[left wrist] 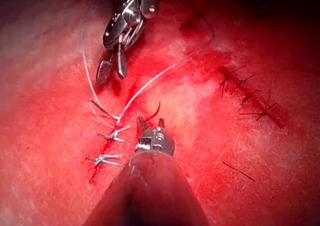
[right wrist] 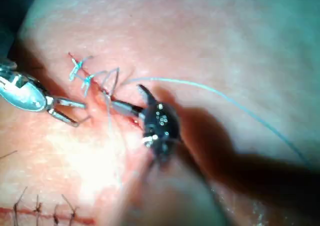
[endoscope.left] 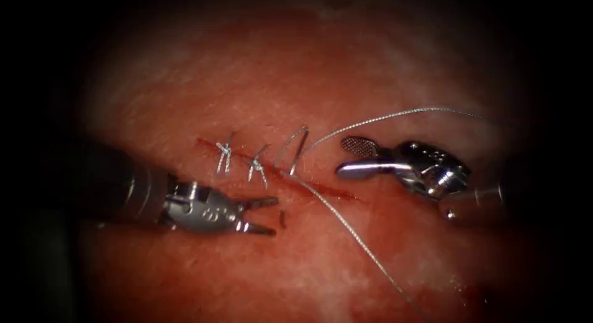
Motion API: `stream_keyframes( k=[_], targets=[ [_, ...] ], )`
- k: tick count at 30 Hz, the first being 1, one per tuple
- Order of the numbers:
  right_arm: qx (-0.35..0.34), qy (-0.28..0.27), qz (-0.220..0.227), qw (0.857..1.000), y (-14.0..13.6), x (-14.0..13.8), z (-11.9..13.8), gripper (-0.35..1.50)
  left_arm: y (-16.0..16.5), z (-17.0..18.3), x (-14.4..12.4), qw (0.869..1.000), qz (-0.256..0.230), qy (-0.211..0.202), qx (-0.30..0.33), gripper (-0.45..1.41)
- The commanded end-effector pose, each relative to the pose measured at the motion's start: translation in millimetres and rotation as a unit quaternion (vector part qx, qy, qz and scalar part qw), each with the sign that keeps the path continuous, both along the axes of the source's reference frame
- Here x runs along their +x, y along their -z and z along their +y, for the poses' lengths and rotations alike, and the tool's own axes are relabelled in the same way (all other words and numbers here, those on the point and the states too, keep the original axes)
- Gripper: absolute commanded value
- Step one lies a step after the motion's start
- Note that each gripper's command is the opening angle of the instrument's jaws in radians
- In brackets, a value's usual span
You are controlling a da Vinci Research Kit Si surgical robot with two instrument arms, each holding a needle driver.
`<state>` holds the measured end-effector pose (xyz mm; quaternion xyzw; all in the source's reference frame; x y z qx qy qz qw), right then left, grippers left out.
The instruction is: Wound Closure
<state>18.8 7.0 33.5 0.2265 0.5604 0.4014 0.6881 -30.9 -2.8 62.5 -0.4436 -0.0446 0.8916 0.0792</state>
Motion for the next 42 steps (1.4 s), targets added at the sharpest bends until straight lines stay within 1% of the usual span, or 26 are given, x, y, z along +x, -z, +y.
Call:
stream_keyframes(
  k=[1, 3, 6, 11, 13, 14, 15, 16, 18, 19, 24, 27, 30, 33, 35, 38, 42],
  targets=[
    [0.002, 0.001, 0.001, 1.000, -0.7, 0.6, -1.2, 1.33, -0.4, -1.3, -0.8, 1.000, -0.006, 0.000, 0.002, 0.10],
    [0.001, 0.001, 0.001, 1.000, -0.8, 0.6, -1.3, 1.33, -0.4, -1.3, -1.3, 1.000, -0.016, 0.001, -0.003, 0.09],
    [-0.001, 0.001, 0.001, 1.000, -1.1, 0.7, -1.4, 1.33, -0.6, -1.1, -1.7, 1.000, -0.018, 0.001, -0.004, 0.05],
    [-0.001, 0.000, 0.000, 1.000, -1.1, 0.9, -1.5, 1.33, -1.5, -0.9, -1.7, 1.000, -0.018, 0.000, -0.007, 0.04],
    [-0.001, 0.000, 0.000, 1.000, -1.1, 1.0, -1.5, 1.33, -2.0, -0.8, -1.7, 1.000, -0.019, -0.001, -0.009, 0.00],
    [-0.001, 0.000, 0.000, 1.000, -1.1, 1.0, -1.5, 1.33, -2.3, -0.7, -1.7, 1.000, -0.019, -0.001, -0.010, -0.06],
    [-0.001, 0.000, 0.000, 1.000, -1.1, 1.0, -1.5, 1.33, -2.5, -0.5, -1.8, 1.000, -0.021, -0.002, -0.010, -0.35],
    [-0.001, 0.000, 0.000, 1.000, -1.1, 1.0, -1.5, 1.33, -2.6, -0.5, -1.8, 1.000, -0.022, -0.002, -0.003, -0.45],
    [-0.001, 0.000, 0.000, 1.000, -1.1, 1.0, -1.5, 1.33, -2.7, -0.5, -1.8, 0.999, -0.026, -0.012, 0.013, -0.45],
    [-0.001, 0.000, 0.000, 1.000, -1.1, 1.0, -1.5, 1.33, -2.6, -0.6, -1.8, 0.999, -0.032, -0.017, 0.033, -0.45],
    [-0.001, 0.000, 0.000, 1.000, -1.1, 1.0, -1.6, 1.33, -1.0, -1.5, -2.2, 0.993, -0.055, -0.004, 0.103, -0.45],
    [-0.001, 0.000, 0.000, 1.000, -1.0, 1.0, -1.6, 1.33, 0.3, -1.8, -2.4, 0.982, -0.074, 0.024, 0.175, -0.45],
    [-0.001, 0.000, 0.000, 1.000, -1.0, 1.0, -1.7, 1.33, 1.5, -2.2, -2.6, 0.964, -0.088, 0.042, 0.247, -0.45],
    [-0.001, 0.000, 0.000, 1.000, -0.9, 1.0, -1.7, 1.33, 2.7, -2.4, -2.8, 0.947, -0.102, 0.053, 0.301, -0.45],
    [-0.001, 0.000, 0.000, 1.000, -0.9, 1.0, -1.7, 1.33, 3.4, -2.7, -3.0, 0.932, -0.104, 0.063, 0.341, -0.45],
    [-0.001, 0.000, 0.000, 1.000, -0.9, 1.0, -1.8, 1.35, 4.5, -3.1, -3.3, 0.920, -0.108, 0.062, 0.372, -0.45],
    [-0.001, 0.001, 0.000, 1.000, -0.8, 1.0, -1.9, 1.38, 5.9, -3.6, -3.6, 0.911, -0.115, 0.055, 0.392, -0.45]
  ],
)
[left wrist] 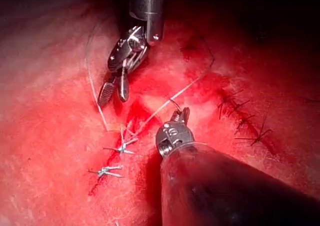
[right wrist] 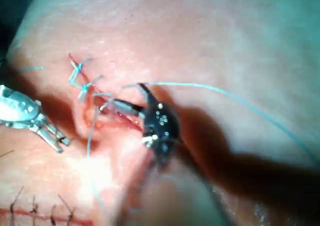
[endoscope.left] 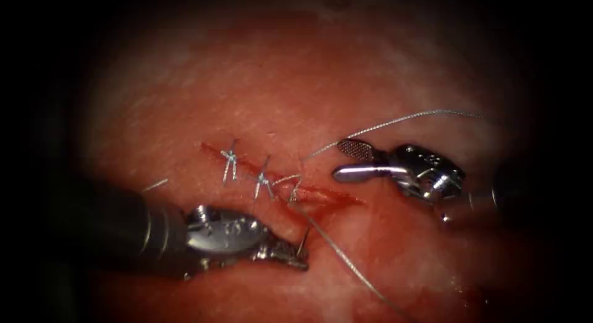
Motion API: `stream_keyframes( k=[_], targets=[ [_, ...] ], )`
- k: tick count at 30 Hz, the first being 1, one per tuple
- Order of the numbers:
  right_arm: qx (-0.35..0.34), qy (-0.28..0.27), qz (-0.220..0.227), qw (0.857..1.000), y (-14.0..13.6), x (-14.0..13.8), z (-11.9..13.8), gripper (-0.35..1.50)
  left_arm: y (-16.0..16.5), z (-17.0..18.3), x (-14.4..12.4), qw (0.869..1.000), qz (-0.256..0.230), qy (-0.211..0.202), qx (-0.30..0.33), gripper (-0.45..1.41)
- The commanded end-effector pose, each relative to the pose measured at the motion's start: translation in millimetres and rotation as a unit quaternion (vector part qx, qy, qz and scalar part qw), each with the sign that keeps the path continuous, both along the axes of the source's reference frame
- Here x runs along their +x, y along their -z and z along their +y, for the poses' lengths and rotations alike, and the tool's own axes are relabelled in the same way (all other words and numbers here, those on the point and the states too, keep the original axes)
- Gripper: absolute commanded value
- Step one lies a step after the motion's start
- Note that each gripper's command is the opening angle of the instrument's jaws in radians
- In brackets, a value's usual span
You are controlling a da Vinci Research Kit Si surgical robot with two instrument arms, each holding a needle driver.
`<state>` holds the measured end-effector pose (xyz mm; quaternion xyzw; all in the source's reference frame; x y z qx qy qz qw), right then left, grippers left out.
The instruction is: Wound Closure
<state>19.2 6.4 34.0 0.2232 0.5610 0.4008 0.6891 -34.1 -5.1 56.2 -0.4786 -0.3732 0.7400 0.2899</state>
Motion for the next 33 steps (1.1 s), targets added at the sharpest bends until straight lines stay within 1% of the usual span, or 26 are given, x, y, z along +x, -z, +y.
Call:
stream_keyframes(
  k=[1, 6, 8, 12, 14, 18, 19, 21, 22, 25, 27, 29, 33],
  targets=[
    [0.002, 0.002, 0.002, 1.000, -0.4, 0.7, -1.3, 1.38, 0.0, -1.5, -0.5, 1.000, -0.002, -0.002, 0.008, -0.45],
    [0.000, 0.009, 0.007, 1.000, -0.3, 0.7, -1.5, 1.40, 2.1, -1.9, -0.6, 1.000, -0.012, -0.011, 0.018, -0.45],
    [0.001, 0.013, 0.010, 1.000, -0.2, 0.7, -1.7, 1.36, 2.9, -2.0, -0.6, 1.000, -0.016, -0.015, 0.021, -0.45],
    [0.013, 0.013, 0.015, 1.000, 0.1, 0.8, -1.9, 1.36, 4.9, -2.3, -0.6, 0.999, -0.029, -0.018, 0.025, -0.45],
    [0.014, 0.012, 0.016, 1.000, 0.3, 0.8, -1.9, 1.40, 5.7, -2.2, -0.6, 0.999, -0.031, -0.020, 0.027, -0.45],
    [0.022, 0.018, 0.024, 0.999, 1.1, 0.9, -1.7, 1.46, 7.3, -1.3, -0.2, 0.998, -0.046, -0.018, -0.034, -0.45],
    [0.021, 0.026, 0.028, 0.999, 1.4, 0.9, -1.7, 1.43, 7.6, -1.1, 0.0, 0.997, -0.049, -0.017, -0.051, -0.45],
    [-0.034, 0.063, 0.025, 0.997, 2.4, 1.0, -2.0, 1.31, 8.4, -0.5, 0.6, 0.994, -0.054, -0.015, -0.089, -0.45],
    [-0.050, 0.077, 0.021, 0.996, 2.9, 1.2, -2.1, 1.29, 8.7, -0.3, 0.9, 0.993, -0.054, -0.016, -0.100, -0.45],
    [-0.087, 0.120, 0.007, 0.989, 4.8, 2.1, -2.7, 1.29, 9.7, 0.0, 1.9, 0.991, -0.054, -0.019, -0.123, -0.45],
    [-0.119, 0.151, 0.004, 0.981, 6.0, 3.2, -3.4, 1.28, 10.5, 0.2, 2.5, 0.990, -0.054, -0.015, -0.131, -0.45],
    [-0.153, 0.169, 0.004, 0.974, 6.9, 4.3, -4.1, 1.28, 11.4, 0.4, 3.1, 0.989, -0.055, -0.013, -0.140, -0.45],
    [-0.192, 0.200, 0.004, 0.961, 7.3, 6.6, -5.5, 1.28, 12.9, 0.5, 3.8, 0.987, -0.053, -0.012, -0.150, -0.45]
  ],
)
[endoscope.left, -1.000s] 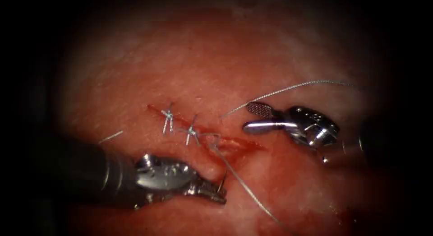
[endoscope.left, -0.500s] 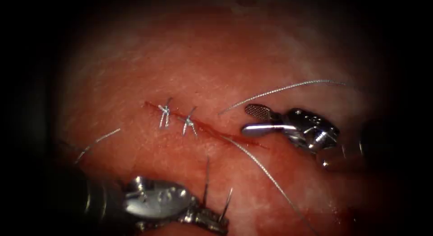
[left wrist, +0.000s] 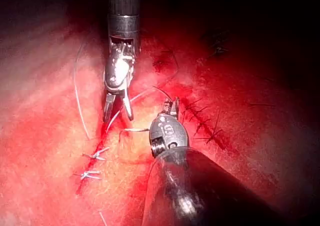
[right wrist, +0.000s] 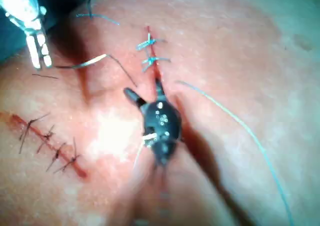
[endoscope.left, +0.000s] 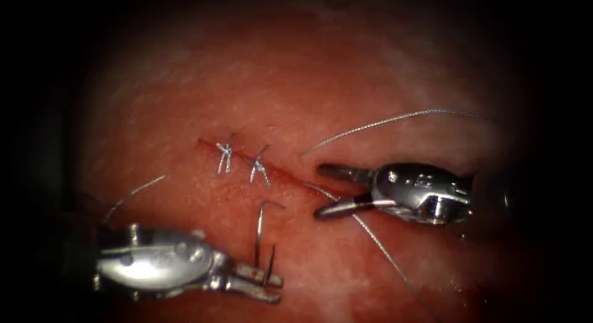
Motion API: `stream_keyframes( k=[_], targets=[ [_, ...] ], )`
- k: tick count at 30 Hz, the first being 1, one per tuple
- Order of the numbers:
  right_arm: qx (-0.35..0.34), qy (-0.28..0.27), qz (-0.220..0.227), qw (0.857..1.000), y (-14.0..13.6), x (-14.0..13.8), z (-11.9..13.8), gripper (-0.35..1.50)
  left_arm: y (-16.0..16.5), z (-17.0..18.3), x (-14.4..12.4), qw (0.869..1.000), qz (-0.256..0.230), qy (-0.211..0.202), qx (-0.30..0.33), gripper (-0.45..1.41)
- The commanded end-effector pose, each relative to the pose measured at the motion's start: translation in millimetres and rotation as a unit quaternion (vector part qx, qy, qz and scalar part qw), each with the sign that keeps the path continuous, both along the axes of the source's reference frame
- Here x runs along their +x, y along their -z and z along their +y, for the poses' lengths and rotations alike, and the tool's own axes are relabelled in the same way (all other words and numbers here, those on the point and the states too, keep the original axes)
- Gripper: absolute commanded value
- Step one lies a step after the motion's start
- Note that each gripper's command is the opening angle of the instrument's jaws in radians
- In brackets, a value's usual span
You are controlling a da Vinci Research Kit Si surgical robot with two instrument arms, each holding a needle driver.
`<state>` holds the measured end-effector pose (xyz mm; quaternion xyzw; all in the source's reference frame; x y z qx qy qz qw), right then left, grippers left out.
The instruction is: Wound Closure
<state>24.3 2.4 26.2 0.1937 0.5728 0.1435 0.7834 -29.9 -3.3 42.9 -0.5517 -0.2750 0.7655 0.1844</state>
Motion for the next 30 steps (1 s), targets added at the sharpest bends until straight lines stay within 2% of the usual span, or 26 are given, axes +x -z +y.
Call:
stream_keyframes(
  k=[1, 9, 18, 20, 21, 30],
  targets=[
    [-0.011, 0.011, 0.004, 1.000, -0.7, 2.0, -1.8, 1.28, 0.1, -1.2, -0.4, 1.000, 0.001, 0.000, -0.001, -0.45],
    [-0.051, 0.037, 0.005, 0.998, -2.5, 5.1, -3.8, 1.19, 1.5, -1.2, -0.5, 1.000, 0.000, 0.005, -0.008, -0.45],
    [-0.066, 0.044, -0.030, 0.996, -5.6, 4.3, -4.3, 0.94, 1.9, -1.1, -0.4, 1.000, 0.006, 0.010, -0.006, -0.45],
    [-0.071, 0.045, -0.033, 0.996, -6.6, 3.8, -4.3, 0.57, 2.4, -1.1, -0.3, 1.000, 0.007, 0.010, -0.008, -0.45],
    [-0.072, 0.046, -0.035, 0.996, -7.1, 3.7, -4.3, -0.32, 2.8, -1.1, -0.3, 1.000, 0.008, 0.011, -0.007, -0.45],
    [-0.065, 0.042, -0.047, 0.996, -7.7, 4.8, -4.8, -0.35, 5.1, -1.6, -0.7, 1.000, 0.008, 0.014, -0.016, -0.45]
  ],
)
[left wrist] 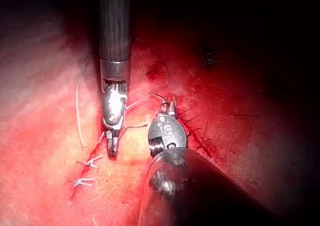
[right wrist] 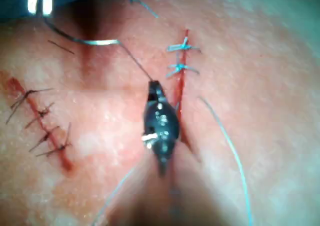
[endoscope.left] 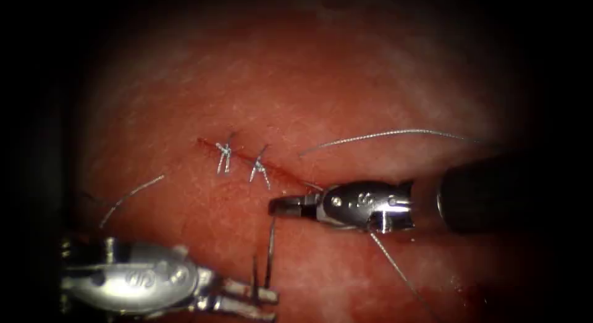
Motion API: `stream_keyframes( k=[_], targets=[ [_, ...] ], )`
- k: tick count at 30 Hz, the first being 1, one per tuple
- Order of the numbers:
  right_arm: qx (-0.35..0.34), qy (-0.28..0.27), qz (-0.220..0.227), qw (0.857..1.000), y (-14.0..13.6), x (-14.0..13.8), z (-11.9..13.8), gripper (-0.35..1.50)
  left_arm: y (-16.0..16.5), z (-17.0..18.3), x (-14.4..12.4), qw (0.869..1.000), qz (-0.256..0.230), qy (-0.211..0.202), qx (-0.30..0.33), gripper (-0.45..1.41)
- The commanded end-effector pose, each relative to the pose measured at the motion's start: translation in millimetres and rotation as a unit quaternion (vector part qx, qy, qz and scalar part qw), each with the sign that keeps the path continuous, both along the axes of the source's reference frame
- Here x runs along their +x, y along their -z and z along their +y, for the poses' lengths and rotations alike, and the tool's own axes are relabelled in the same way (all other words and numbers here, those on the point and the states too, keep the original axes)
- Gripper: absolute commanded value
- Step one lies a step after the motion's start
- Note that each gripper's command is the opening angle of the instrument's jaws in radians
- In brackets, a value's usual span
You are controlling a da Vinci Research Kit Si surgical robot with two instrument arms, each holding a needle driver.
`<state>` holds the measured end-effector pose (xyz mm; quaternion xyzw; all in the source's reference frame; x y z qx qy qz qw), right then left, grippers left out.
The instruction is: Wound Closure
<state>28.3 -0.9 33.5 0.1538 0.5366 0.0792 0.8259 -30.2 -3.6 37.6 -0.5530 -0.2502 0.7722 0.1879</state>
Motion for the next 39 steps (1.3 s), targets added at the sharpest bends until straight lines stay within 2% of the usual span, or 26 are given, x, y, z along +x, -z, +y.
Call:
stream_keyframes(
  k=[1, 5, 8, 10, 11, 14, 16, 22, 23, 24, 25, 27, 28, 32, 39],
  targets=[
    [0.011, 0.004, -0.010, 1.000, -0.5, 0.7, -1.7, -0.35, -0.1, -1.3, -0.4, 1.000, 0.000, -0.001, 0.004, -0.45],
    [0.051, -0.011, -0.032, 0.998, 0.4, -0.3, -3.0, -0.35, -0.2, -0.6, 0.8, 1.000, 0.002, 0.006, 0.003, -0.45],
    [0.065, -0.020, -0.038, 0.997, 3.3, -0.9, -5.3, -0.35, -1.7, 0.5, 2.7, 1.000, 0.021, 0.020, -0.002, -0.45],
    [0.070, -0.024, -0.038, 0.997, 4.9, -1.1, -6.0, -0.35, -2.8, 1.1, 3.8, 0.999, 0.038, 0.031, -0.005, -0.45],
    [0.073, -0.031, -0.033, 0.996, 7.0, -1.2, -6.6, -0.35, -3.7, 1.6, 4.8, 0.998, 0.051, 0.039, -0.006, -0.45],
    [0.081, -0.039, -0.023, 0.996, 9.9, -1.1, -7.4, -0.35, -5.3, 2.6, 6.6, 0.997, 0.065, 0.050, -0.006, -0.45],
    [0.087, -0.044, -0.020, 0.995, 12.7, -0.3, -8.1, -0.35, -6.7, 3.6, 8.5, 0.994, 0.084, 0.063, -0.009, -0.45],
    [0.108, -0.044, 0.004, 0.993, 17.9, 2.7, -9.1, -0.35, -8.2, 4.8, 11.3, 0.990, 0.113, 0.086, -0.018, -0.45],
    [0.109, -0.046, 0.005, 0.993, 18.3, 2.9, -9.0, -0.30, -8.3, 4.9, 11.5, 0.989, 0.114, 0.091, -0.018, -0.45],
    [0.092, -0.048, 0.006, 0.995, 18.4, 2.9, -8.4, 0.37, -8.4, 5.2, 12.0, 0.988, 0.117, 0.096, -0.017, -0.45],
    [0.074, -0.067, 0.001, 0.995, 17.3, 2.3, -7.4, 1.18, -8.7, 5.6, 12.9, 0.987, 0.119, 0.102, -0.020, -0.45],
    [0.068, -0.069, 0.004, 0.995, 16.9, 2.0, -7.1, 1.25, -8.8, 5.8, 13.5, 0.987, 0.119, 0.106, -0.020, -0.45],
    [0.060, -0.075, 0.010, 0.995, 15.6, 1.1, -6.5, 1.30, -9.2, 6.2, 14.4, 0.987, 0.118, 0.109, -0.021, -0.45],
    [0.040, -0.073, 0.008, 0.996, 13.1, -0.3, -5.7, 1.30, -10.7, 7.7, 17.4, 0.982, 0.133, 0.131, -0.029, -0.45],
    [-0.040, -0.063, 0.002, 0.997, 9.0, -0.3, -4.6, 1.26, -13.0, 9.7, 21.3, 0.972, 0.151, 0.174, -0.043, -0.45]
  ],
)
